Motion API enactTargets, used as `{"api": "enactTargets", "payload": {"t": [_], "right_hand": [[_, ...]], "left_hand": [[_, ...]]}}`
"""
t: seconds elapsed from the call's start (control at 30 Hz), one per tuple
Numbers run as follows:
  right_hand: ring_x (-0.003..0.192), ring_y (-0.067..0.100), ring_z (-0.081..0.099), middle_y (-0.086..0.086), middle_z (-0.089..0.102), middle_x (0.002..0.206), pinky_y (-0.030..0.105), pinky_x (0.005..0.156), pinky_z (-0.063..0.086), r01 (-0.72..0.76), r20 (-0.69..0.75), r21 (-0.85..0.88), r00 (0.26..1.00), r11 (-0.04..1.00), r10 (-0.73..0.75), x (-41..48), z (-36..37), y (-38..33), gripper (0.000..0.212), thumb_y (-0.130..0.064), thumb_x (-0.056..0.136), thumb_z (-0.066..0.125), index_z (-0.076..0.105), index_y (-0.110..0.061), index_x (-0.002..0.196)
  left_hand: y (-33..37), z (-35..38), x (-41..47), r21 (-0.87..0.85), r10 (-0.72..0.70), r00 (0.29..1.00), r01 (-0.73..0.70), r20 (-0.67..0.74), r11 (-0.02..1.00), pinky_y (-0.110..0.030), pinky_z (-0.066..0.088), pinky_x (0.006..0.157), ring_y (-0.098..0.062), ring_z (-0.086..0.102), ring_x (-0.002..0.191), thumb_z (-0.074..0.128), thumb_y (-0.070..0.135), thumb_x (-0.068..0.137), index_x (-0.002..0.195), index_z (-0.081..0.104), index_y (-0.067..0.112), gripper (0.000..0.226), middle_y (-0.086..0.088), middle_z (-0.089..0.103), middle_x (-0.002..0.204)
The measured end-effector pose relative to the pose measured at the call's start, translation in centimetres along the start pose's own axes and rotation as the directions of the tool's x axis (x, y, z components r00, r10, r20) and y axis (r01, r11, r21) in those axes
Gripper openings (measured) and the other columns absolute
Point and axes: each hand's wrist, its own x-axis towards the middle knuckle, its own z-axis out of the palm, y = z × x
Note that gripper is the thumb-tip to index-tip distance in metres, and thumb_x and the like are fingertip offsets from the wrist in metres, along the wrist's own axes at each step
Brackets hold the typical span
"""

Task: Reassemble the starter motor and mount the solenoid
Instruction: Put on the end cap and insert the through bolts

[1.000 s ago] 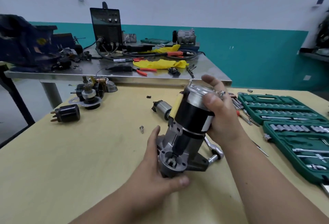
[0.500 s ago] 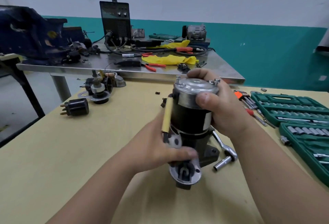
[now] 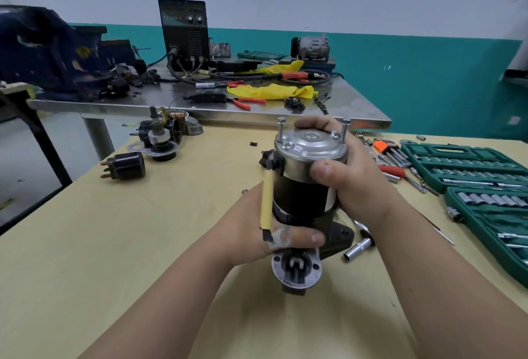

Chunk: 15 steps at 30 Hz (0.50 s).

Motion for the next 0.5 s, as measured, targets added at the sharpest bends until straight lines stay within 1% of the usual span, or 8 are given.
{"api": "enactTargets", "payload": {"t": [0.1, 0.17, 0.23, 0.3, 0.37, 0.4, 0.47, 0.5], "right_hand": [[0.104, 0.023, 0.064, 0.003, 0.066, 0.112, 0.027, 0.083, 0.049, -0.001, -0.008, -0.001, 1.0, 1.0, 0.001, -0.3, 0.0, 0.2, 0.081, -0.059, 0.052, 0.084, 0.054, -0.025, 0.119], [0.105, 0.02, 0.065, -0.002, 0.068, 0.111, 0.025, 0.083, 0.049, 0.0, -0.041, -0.018, 0.999, 1.0, -0.001, -0.7, -0.2, 0.0, 0.075, -0.05, 0.053, 0.084, 0.055, -0.029, 0.119], [0.101, 0.011, 0.066, -0.01, 0.068, 0.107, 0.021, 0.078, 0.05, -0.006, -0.1, -0.071, 0.995, 0.997, -0.001, -1.1, 0.1, -0.3, 0.063, -0.043, 0.057, 0.077, 0.054, -0.036, 0.115], [0.095, -0.003, 0.064, -0.027, 0.065, 0.101, 0.011, 0.071, 0.049, -0.029, -0.188, -0.167, 0.982, 0.986, -0.003, -1.3, 0.9, -0.6, 0.059, -0.05, 0.057, 0.073, 0.05, -0.043, 0.111], [0.091, -0.015, 0.058, -0.043, 0.057, 0.095, 0.004, 0.065, 0.045, -0.065, -0.252, -0.292, 0.968, 0.954, -0.011, -1.4, 1.5, -0.8, 0.06, -0.06, 0.057, 0.069, 0.044, -0.044, 0.11], [0.091, -0.019, 0.055, -0.048, 0.053, 0.094, 0.002, 0.064, 0.044, -0.08, -0.243, -0.353, 0.97, 0.932, -0.008, -1.4, 1.5, -1.0, 0.061, -0.065, 0.059, 0.065, 0.041, -0.046, 0.111], [0.096, -0.016, 0.056, -0.045, 0.055, 0.1, 0.008, 0.071, 0.047, -0.111, -0.141, -0.361, 0.988, 0.926, 0.064, -1.6, 0.5, -1.4, 0.054, -0.073, 0.067, 0.054, 0.042, -0.051, 0.114], [0.101, -0.01, 0.058, -0.037, 0.059, 0.108, 0.018, 0.081, 0.049, -0.132, -0.101, -0.323, 0.989, 0.937, 0.105, -1.7, -0.5, -1.4, 0.046, -0.073, 0.073, 0.048, 0.046, -0.052, 0.115]], "left_hand": [[0.3, 0.7, -0.3, 0.067, -0.025, 0.993, 0.033, -0.115, 0.997, -0.05, 0.052, 0.092, -0.018, 0.065, 0.109, 0.086, 0.034, 0.065, 0.126, 0.054, 0.024, 0.07, 0.003, 0.068, 0.115], [0.9, 1.0, -0.4, 0.119, -0.022, 0.983, 0.044, -0.181, 0.992, -0.043, 0.053, 0.091, -0.01, 0.064, 0.109, 0.087, 0.036, 0.063, 0.131, 0.049, 0.027, 0.078, 0.01, 0.067, 0.117], [1.6, 1.1, -0.6, 0.137, 0.0, 0.975, 0.031, -0.222, 0.99, -0.03, 0.054, 0.086, -0.001, 0.064, 0.105, 0.088, 0.031, 0.065, 0.131, 0.047, 0.03, 0.078, 0.017, 0.066, 0.115], [2.2, 1.3, -0.6, 0.093, 0.008, 0.96, 0.019, -0.281, 0.995, -0.019, 0.053, 0.079, 0.005, 0.064, 0.101, 0.087, 0.029, 0.066, 0.127, 0.048, 0.033, 0.073, 0.02, 0.067, 0.112], [3.0, 1.4, -0.3, 0.118, -0.003, 0.935, 0.048, -0.356, 0.992, -0.018, 0.055, 0.078, 0.008, 0.064, 0.098, 0.084, 0.043, 0.063, 0.122, 0.051, 0.042, 0.067, 0.023, 0.067, 0.109], [3.3, 1.5, -0.1, 0.156, 0.012, 0.933, 0.048, -0.361, 0.987, -0.018, 0.055, 0.078, 0.01, 0.063, 0.097, 0.081, 0.046, 0.063, 0.118, 0.052, 0.048, 0.062, 0.026, 0.067, 0.108], [3.6, 1.5, 0.1, 0.166, 0.021, 0.941, 0.038, -0.338, 0.985, -0.019, 0.055, 0.082, 0.011, 0.063, 0.096, 0.081, 0.044, 0.064, 0.111, 0.053, 0.057, 0.056, 0.028, 0.067, 0.105], [3.6, 1.3, 0.2, 0.144, -0.008, 0.945, 0.059, -0.328, 0.988, -0.025, 0.055, 0.086, 0.008, 0.063, 0.097, 0.081, 0.046, 0.063, 0.112, 0.054, 0.055, 0.056, 0.027, 0.068, 0.105]]}}
